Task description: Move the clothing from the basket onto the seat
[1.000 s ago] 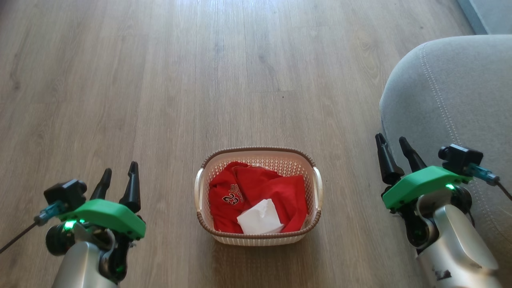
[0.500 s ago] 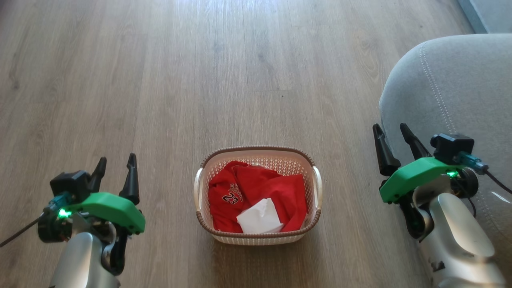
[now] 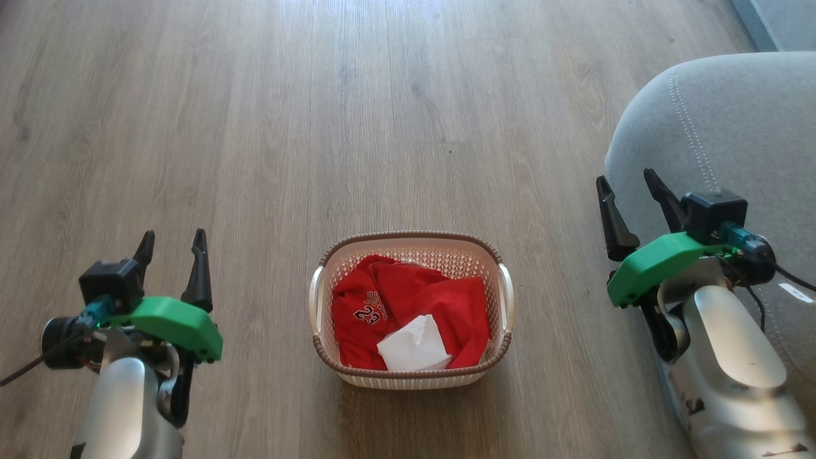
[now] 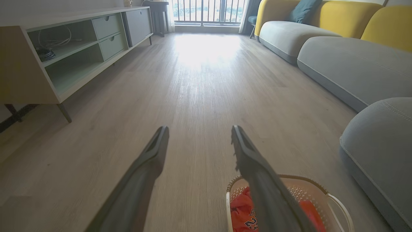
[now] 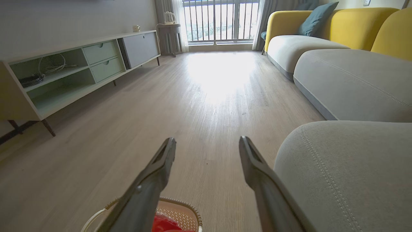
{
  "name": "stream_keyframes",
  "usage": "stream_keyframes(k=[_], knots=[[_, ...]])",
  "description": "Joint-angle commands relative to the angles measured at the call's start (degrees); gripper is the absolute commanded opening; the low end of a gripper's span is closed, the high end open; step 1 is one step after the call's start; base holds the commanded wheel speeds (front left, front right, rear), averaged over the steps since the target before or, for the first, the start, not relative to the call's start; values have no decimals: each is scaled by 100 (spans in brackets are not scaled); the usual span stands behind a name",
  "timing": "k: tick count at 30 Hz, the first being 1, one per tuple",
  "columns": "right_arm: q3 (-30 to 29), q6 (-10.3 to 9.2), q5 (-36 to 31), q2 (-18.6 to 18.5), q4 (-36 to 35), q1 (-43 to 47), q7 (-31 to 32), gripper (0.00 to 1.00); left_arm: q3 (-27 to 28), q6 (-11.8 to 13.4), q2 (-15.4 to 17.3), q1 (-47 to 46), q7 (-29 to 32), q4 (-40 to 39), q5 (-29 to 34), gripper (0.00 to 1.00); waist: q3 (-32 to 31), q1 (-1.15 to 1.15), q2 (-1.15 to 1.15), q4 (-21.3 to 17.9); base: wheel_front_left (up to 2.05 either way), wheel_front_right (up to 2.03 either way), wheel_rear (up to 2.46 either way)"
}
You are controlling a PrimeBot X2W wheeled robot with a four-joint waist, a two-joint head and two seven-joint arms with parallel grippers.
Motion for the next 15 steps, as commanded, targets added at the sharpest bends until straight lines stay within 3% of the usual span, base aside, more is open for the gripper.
stream_keyframes(k=[1, 6, 15], knots=[[67, -1, -200, -20, -137, -333, -125, 100, 218, -7, 103, -352, -99, -203, 204, 100, 4, 0, 0, 1, 0, 0, 0], [-9, -1, -581, -7, -154, -414, -207, 100, 319, -47, 50, -389, -181, -302, 539, 100, 22, 0, 0, -6, 0, 0, 0], [-210, -1, -665, 70, -300, -357, -207, 100, 489, -152, -56, -380, -181, -281, 492, 100, 47, 0, 0, -17, 0, 0, 0]])
